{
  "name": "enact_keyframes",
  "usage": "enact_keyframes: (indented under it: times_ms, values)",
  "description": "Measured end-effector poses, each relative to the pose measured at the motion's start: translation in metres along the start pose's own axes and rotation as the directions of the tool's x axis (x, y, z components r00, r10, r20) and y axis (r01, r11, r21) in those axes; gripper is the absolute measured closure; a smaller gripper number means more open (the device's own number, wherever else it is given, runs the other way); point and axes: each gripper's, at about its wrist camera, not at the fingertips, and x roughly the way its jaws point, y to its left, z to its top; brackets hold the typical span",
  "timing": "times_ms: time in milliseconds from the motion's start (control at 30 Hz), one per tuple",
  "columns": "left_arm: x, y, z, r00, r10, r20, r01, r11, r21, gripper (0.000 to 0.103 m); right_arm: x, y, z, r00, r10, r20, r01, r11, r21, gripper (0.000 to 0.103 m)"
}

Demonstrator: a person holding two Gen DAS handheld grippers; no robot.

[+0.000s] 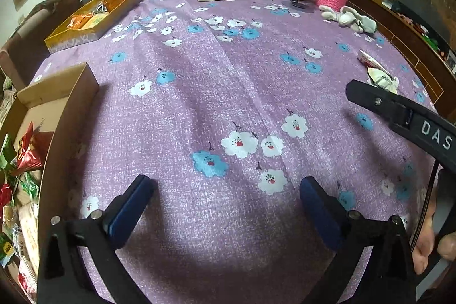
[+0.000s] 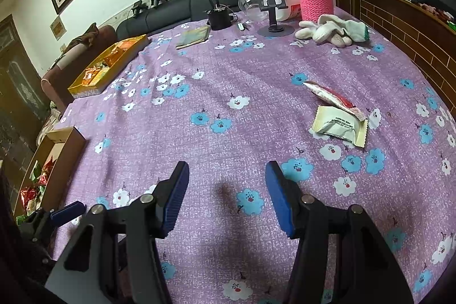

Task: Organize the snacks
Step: 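Move both grippers back toward the last white packets on the table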

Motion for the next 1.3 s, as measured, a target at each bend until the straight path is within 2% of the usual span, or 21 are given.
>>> enact_keyframes:
  times_ms: [333, 400, 500, 567, 600, 700, 900, 967, 1067, 1133, 1167, 1200, 1233, 1267, 1300]
  values:
    - [0.0, 0.0, -0.001, 1.0, 0.0, 0.001, 0.0, 1.0, 0.003, 0.0, -0.007, 0.0, 0.0, 1.0, 0.006, 0.028, -0.006, 1.0, 0.001, 0.046]
    - [0.0, 0.0, -0.001, 1.0, -0.001, 0.001, 0.001, 1.0, 0.003, 0.0, -0.018, -0.005, 0.004, 0.997, 0.021, 0.073, -0.022, 1.0, 0.015, 0.046]
    - [-0.001, 0.0, 0.0, 1.0, -0.001, 0.003, 0.001, 1.0, 0.003, 0.0, -0.056, -0.034, 0.015, 0.979, 0.01, 0.204, -0.032, 0.994, 0.106, 0.043]
    - [-0.001, 0.0, 0.0, 1.0, -0.002, 0.003, 0.002, 1.0, 0.003, 0.0, -0.071, -0.057, 0.022, 0.97, -0.024, 0.242, -0.017, 0.986, 0.166, 0.036]
    - [-0.001, 0.0, 0.0, 1.0, -0.002, 0.003, 0.002, 1.0, 0.003, 0.0, -0.076, -0.07, 0.028, 0.97, -0.035, 0.241, -0.011, 0.982, 0.188, 0.036]
    - [0.0, 0.0, 0.0, 1.0, -0.003, 0.004, 0.003, 1.0, 0.003, 0.0, -0.07, -0.092, 0.041, 0.982, -0.086, 0.169, 0.052, 0.979, 0.197, 0.036]
    - [-0.001, 0.0, 0.0, 1.0, -0.003, 0.004, 0.003, 1.0, 0.003, 0.0, -0.019, -0.111, 0.057, 0.996, -0.082, 0.029, 0.076, 0.982, 0.173, 0.038]
    - [-0.001, 0.0, 0.0, 1.0, -0.003, 0.005, 0.003, 1.0, 0.003, 0.0, 0.003, -0.112, 0.063, 0.997, -0.077, -0.01, 0.077, 0.985, 0.155, 0.046]
    - [-0.001, 0.001, -0.001, 1.0, -0.004, 0.004, 0.004, 1.0, 0.003, 0.0, 0.027, -0.105, 0.064, 0.994, -0.076, -0.082, 0.085, 0.989, 0.119, 0.065]
    - [-0.001, 0.001, -0.001, 1.0, -0.004, 0.005, 0.004, 1.0, 0.004, 0.0, 0.031, -0.092, 0.057, 0.992, 0.0, -0.126, 0.012, 0.996, 0.093, 0.066]
    - [-0.001, 0.001, 0.0, 1.0, -0.005, 0.005, 0.005, 1.0, 0.003, 0.0, 0.03, -0.085, 0.053, 0.985, 0.075, -0.155, -0.061, 0.994, 0.09, 0.066]
    - [-0.001, 0.001, -0.001, 1.0, -0.004, 0.005, 0.004, 1.0, 0.003, 0.0, 0.029, -0.072, 0.047, 0.947, 0.248, -0.204, -0.23, 0.967, 0.112, 0.066]
    - [-0.001, 0.001, -0.001, 1.0, -0.004, 0.005, 0.004, 1.0, 0.004, 0.0, 0.022, -0.062, 0.043, 0.91, 0.354, -0.218, -0.336, 0.935, 0.116, 0.066]
    - [-0.001, 0.001, -0.001, 1.0, -0.005, 0.005, 0.005, 1.0, 0.004, 0.0, 0.011, -0.055, 0.042, 0.902, 0.383, -0.2, -0.373, 0.924, 0.089, 0.066]
    - [-0.001, 0.001, -0.001, 1.0, -0.005, 0.005, 0.005, 1.0, 0.004, 0.0, -0.002, -0.049, 0.042, 0.912, 0.373, -0.169, -0.369, 0.928, 0.053, 0.066]
